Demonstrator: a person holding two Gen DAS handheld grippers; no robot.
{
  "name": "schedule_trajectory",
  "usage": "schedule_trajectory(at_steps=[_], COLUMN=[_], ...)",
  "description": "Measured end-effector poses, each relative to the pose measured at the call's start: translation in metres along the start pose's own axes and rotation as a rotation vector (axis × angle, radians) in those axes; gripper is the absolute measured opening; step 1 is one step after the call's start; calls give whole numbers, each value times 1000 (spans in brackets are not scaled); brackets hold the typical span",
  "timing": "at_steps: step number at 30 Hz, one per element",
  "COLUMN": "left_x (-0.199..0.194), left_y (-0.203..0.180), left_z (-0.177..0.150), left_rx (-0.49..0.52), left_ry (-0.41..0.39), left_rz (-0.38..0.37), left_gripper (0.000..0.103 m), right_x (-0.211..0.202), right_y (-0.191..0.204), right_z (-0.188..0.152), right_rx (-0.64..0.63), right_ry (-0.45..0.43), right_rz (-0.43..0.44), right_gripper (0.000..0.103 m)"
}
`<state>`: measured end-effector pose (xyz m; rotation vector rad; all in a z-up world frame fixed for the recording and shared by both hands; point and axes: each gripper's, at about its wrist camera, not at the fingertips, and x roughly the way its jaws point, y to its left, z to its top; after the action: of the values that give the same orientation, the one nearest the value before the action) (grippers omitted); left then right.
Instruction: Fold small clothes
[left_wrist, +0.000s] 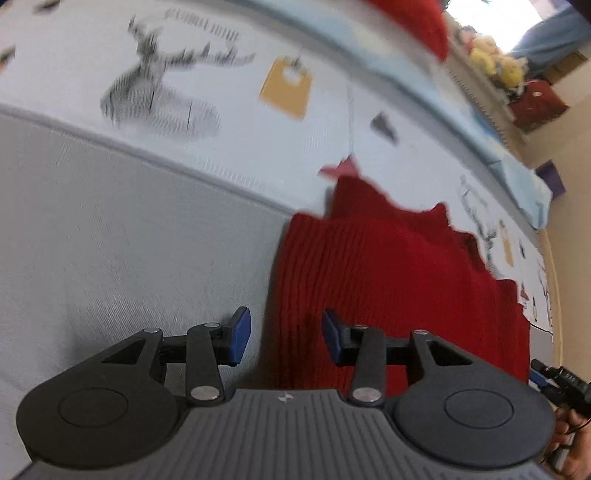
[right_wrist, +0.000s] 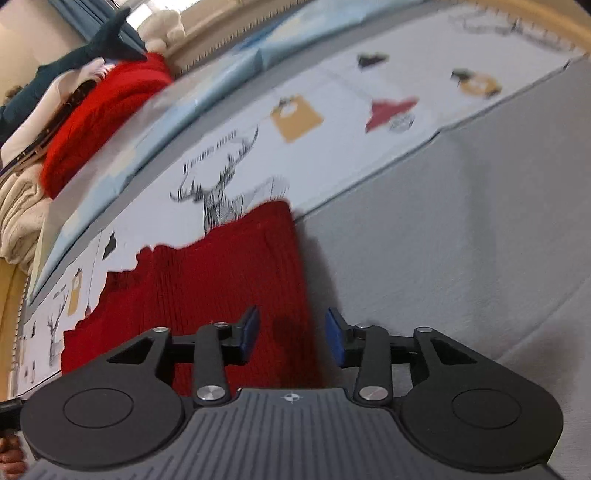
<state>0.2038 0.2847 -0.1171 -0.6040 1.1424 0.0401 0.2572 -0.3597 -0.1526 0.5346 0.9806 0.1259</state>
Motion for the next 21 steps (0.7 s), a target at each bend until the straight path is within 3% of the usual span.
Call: schedule_trajectory(at_steps=[4,5,6,7,8,11,13,15,17,19,21], left_x=[18,21,21,19,12,-22,-45,-62,-65,-54,-39], left_y=[-3,-3,-3,-5,-10,-27,-35,-48,-59,-59,-55], left_z=[1,0,0,-1,-1,0,-2,-6,-8,-5,2], left_rx=[-19,-25,-21,1,40,155,199,257,309,301,251], left_ry=[33,37,30,11,-15,-187,-309,-440,-509,-480,-380], left_rz=[-41,-59,-70,-67,-61,-76,-105,-95,-48,-9,-6], left_gripper=[47,45,29,12,12,10,10,10,10,13,13], right_x=[13,13,12,8,4,-20,-43,-65,-73,-60,-33], right_y=[12,16,18,20,22,30,41,53,64,62,54], right_z=[-3,-4,-3,-2,-2,2,2,-1,-2,5,14], right_rx=[-32,-44,-62,-83,-93,-110,-150,-212,-266,-254,-195], right_ry=[27,23,13,-11,-34,-158,-291,-435,-538,-509,-365], right_rz=[-17,-13,-18,-29,-23,14,49,69,36,6,-33], right_gripper=[38,21,12,12,11,10,10,10,10,12,14])
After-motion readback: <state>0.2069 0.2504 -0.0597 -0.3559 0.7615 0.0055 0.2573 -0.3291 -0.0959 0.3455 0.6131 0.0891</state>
